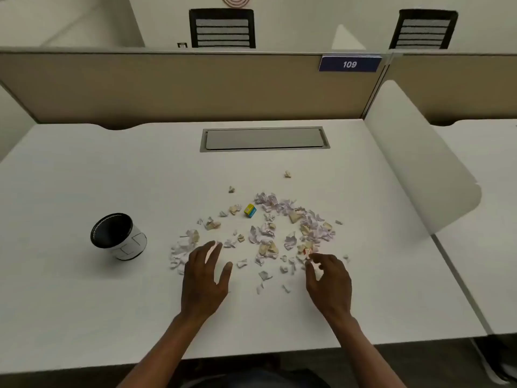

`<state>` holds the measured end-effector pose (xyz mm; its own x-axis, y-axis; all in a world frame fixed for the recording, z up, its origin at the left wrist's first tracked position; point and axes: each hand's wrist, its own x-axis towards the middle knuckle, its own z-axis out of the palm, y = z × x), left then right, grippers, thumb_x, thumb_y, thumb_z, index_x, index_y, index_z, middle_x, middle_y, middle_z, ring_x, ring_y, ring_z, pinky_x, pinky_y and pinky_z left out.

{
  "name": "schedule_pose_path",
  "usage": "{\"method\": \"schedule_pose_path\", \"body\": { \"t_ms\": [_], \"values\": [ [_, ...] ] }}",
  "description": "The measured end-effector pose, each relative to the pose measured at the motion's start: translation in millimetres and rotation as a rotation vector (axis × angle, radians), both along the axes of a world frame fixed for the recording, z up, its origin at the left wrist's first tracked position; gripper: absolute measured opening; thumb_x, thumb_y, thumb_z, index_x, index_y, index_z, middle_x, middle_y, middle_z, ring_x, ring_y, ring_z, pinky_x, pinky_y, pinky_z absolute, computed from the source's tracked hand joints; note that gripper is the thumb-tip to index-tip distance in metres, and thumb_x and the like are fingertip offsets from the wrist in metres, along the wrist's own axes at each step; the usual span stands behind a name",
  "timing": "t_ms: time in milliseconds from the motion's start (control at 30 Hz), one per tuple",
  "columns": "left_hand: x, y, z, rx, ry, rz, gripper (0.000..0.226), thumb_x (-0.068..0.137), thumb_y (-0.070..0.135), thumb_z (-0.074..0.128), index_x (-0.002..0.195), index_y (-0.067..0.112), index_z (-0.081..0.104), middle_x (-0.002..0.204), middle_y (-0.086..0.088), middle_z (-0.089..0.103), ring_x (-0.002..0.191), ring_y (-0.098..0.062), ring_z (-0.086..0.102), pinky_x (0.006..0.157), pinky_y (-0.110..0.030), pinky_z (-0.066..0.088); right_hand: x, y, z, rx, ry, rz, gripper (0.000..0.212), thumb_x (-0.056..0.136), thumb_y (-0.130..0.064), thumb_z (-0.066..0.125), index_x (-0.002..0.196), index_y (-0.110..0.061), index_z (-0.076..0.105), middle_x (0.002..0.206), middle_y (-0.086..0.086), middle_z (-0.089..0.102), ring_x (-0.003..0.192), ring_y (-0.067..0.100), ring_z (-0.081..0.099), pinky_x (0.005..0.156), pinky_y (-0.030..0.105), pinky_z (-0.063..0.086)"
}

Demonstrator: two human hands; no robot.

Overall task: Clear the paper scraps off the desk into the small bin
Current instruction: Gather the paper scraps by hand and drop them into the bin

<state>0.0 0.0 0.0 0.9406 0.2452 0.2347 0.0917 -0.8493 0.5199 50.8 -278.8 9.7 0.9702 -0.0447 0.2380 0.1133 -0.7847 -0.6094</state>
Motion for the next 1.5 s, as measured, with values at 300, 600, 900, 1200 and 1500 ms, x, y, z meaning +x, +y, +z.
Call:
{"method": "schedule_pose_path", "body": {
  "t_ms": [300,600,900,1200,1500],
  "values": [
    [-37,-13,-29,-0.236,0.194,0.076,0.049,0.091,0.034,0.069,0.138,0.023,0.057,0.134,0.003,0.053,0.111,-0.019,0.063,0.089,-0.038,0.059,-14,-8,-25,-0.062,0.23,0.015,0.041,0.092,-0.022,0.066,0.132,-0.021,0.062,0.125,0.003,0.063,0.109,0.023,0.063,0.087,0.037,0.058],
    [-34,-26,-37,-0.341,0.179,0.007,0.033,0.089,0.012,0.072,0.121,0.013,0.069,0.104,0.008,0.057,0.079,-0.003,0.062,0.069,-0.003,0.047,-16,10,-33,0.026,0.207,0.197,0.029,0.093,-0.018,0.066,0.122,-0.019,0.07,0.113,-0.002,0.071,0.087,0.012,0.068,0.077,0.03,0.059],
    [-10,-56,-21,-0.561,0.042,-0.145,0.043,0.088,0.016,0.073,0.127,0.032,0.063,0.112,0.011,0.065,0.096,-0.006,0.066,0.079,-0.017,0.058,-18,14,-35,-0.079,0.178,0.233,0.043,0.097,-0.011,0.057,0.14,-0.016,0.057,0.127,0.006,0.065,0.12,0.027,0.054,0.098,0.039,0.052],
    [3,-51,-33,-0.248,0.191,-0.15,0.059,0.097,0.041,0.06,0.151,0.025,0.043,0.155,0.006,0.043,0.148,-0.015,0.03,0.12,-0.033,0.031,-6,27,-31,-0.144,0.169,0.317,0.054,0.096,-0.006,0.052,0.148,-0.017,0.047,0.146,0.006,0.052,0.135,0.025,0.045,0.11,0.037,0.044],
    [-6,-74,-37,-0.313,0.19,-0.279,0.052,0.101,0.041,0.049,0.15,0.026,0.042,0.153,0.007,0.045,0.144,-0.007,0.034,0.119,-0.018,0.027,8,37,-24,-0.135,0.198,0.442,0.05,0.097,-0.02,0.045,0.147,-0.018,0.049,0.148,0.007,0.052,0.134,0.026,0.049,0.109,0.036,0.044]
  ]
}}
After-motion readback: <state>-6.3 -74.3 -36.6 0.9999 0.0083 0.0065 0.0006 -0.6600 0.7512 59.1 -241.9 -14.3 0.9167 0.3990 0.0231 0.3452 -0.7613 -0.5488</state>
